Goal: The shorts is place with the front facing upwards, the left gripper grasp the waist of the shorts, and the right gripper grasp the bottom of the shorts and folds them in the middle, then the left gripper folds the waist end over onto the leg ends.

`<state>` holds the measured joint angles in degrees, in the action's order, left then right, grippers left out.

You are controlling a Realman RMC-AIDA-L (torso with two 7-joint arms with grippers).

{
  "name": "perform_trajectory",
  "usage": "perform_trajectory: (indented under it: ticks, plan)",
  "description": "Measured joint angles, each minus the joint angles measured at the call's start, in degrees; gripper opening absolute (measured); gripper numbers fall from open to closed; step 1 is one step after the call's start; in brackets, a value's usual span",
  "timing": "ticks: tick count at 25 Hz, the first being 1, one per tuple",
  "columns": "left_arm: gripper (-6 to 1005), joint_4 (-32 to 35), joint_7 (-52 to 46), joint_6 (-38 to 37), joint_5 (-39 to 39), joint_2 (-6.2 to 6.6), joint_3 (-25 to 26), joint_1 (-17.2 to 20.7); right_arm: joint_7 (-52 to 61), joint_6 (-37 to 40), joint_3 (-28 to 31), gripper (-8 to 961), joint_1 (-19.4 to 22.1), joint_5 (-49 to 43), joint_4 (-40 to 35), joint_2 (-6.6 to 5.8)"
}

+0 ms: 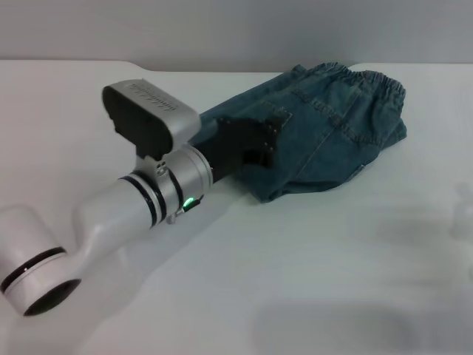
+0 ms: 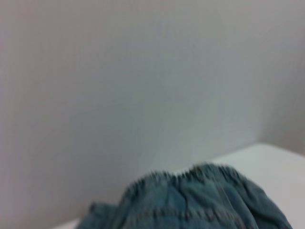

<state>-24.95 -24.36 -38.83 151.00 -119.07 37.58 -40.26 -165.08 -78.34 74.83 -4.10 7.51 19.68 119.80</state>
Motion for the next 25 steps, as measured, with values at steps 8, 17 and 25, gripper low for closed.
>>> perform_trajectory:
  ticks: [8,17,25]
  plan:
    - [-1,-1.76,7.18,-8.46,0.00,0.04,9.54,8.40,-0.16,4.21,-0.31,0,-1.29,-0.26,-1.23,-0.40]
    - [-1,-2.08,6.40,-9.67,0.13,0.42,14.26,11.44,-0.28,5.40,2.05,0,-1.91,-0.68,-2.43,-0.50]
    - [-1,-6.79,0.99,-10.59,0.25,0.00,1.66,10.12,-0.28,5.93,2.17,0,-1.97,-0.72,-2.45,-0.53]
